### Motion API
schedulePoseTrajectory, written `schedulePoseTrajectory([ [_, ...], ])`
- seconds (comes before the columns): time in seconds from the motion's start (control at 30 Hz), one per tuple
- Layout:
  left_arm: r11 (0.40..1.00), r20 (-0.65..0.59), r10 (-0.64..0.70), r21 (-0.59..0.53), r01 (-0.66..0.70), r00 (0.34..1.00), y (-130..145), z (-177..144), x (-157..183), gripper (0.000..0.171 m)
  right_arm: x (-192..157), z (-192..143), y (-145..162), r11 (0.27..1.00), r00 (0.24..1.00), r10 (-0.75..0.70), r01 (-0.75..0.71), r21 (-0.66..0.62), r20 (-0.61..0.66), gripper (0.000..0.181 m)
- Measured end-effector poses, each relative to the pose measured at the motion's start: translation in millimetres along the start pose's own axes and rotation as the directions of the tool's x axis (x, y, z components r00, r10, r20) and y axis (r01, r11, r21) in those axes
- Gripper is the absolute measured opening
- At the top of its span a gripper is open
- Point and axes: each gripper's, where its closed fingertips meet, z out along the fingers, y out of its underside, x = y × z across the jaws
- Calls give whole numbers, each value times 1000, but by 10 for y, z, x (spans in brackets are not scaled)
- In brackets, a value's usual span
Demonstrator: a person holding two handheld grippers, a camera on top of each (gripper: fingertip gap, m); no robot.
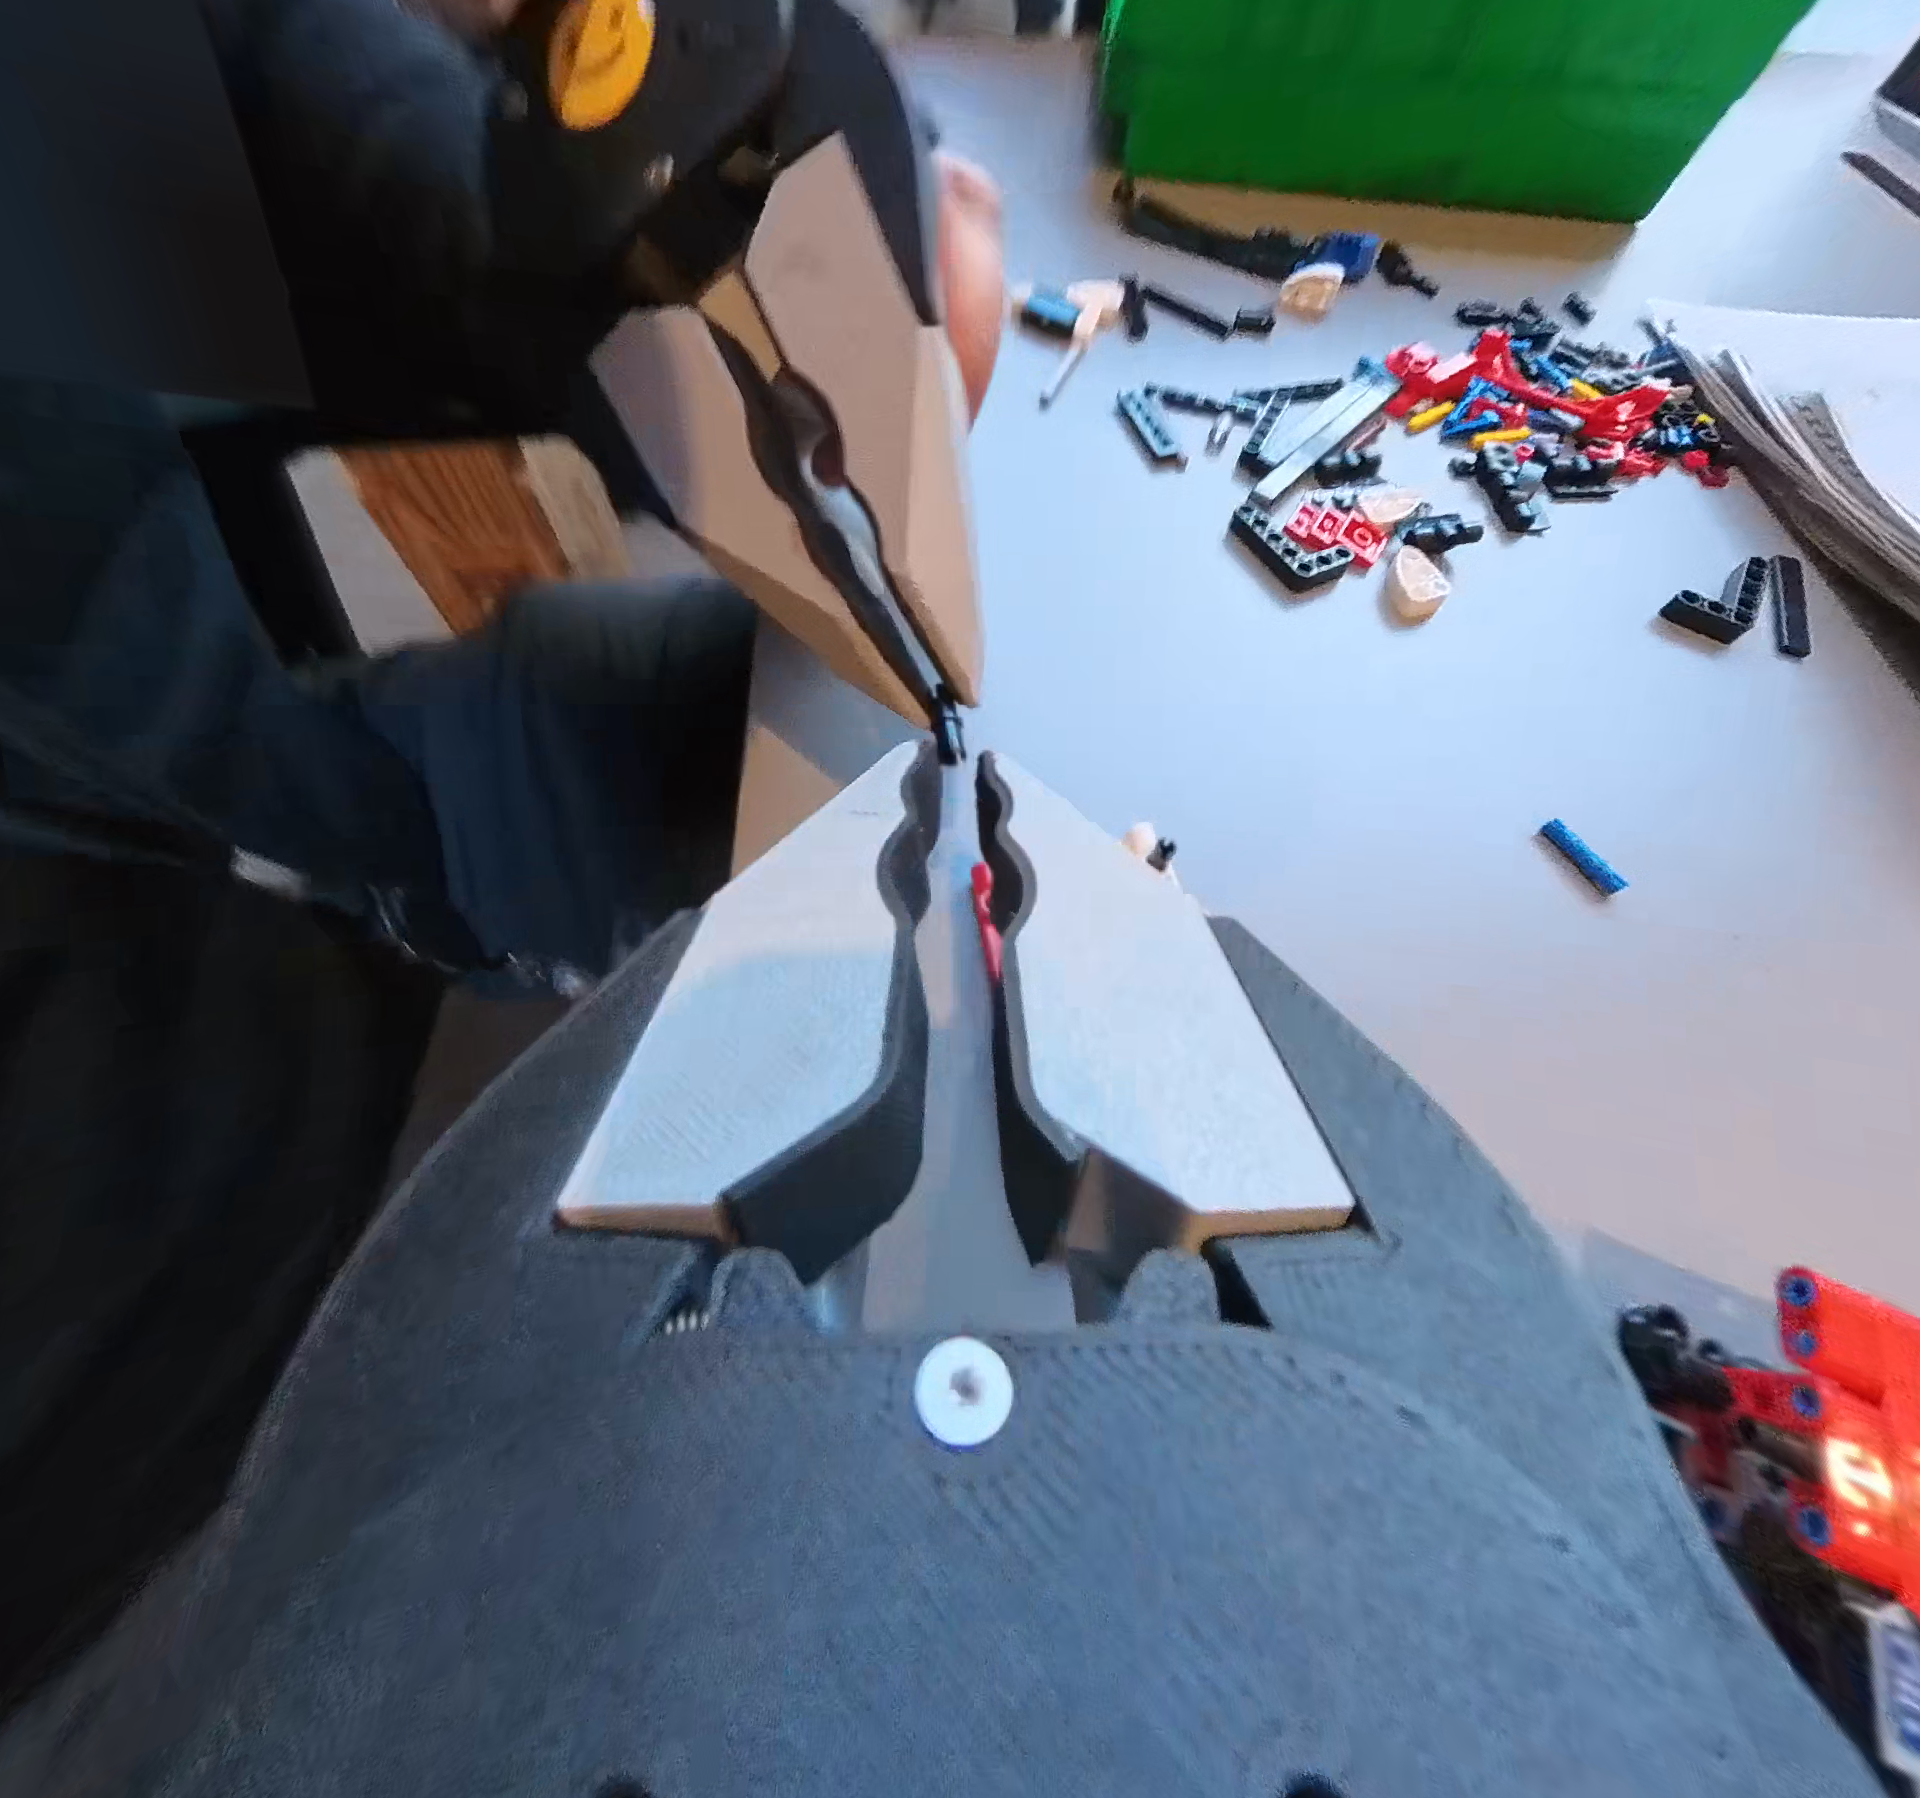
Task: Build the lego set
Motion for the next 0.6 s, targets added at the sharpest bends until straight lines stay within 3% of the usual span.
schedulePoseTrajectory([
  [0.1, 998, 84, 9, 68, -15, 996, -149, -104, -127, 1, 25, -114, -196, 970, 979, 185, -196, 144, 91, 4],
  [0.27, 993, 150, 6, 114, -23, 989, -269, -188, -203, 1, 71, -225, -411, 850, 881, 391, -457, 263, 267, 9],
  [0.33, 994, 156, 6, 110, -24, 988, -259, -184, -204, 1, 56, -248, -457, 826, 861, 404, -489, 279, 310, 11],
  [0.6, 995, 174, 4, 101, -22, 985, -230, -173, -229, 1, 57, -142, -417, 836, 858, 431, -497, 234, 281, 4],
])
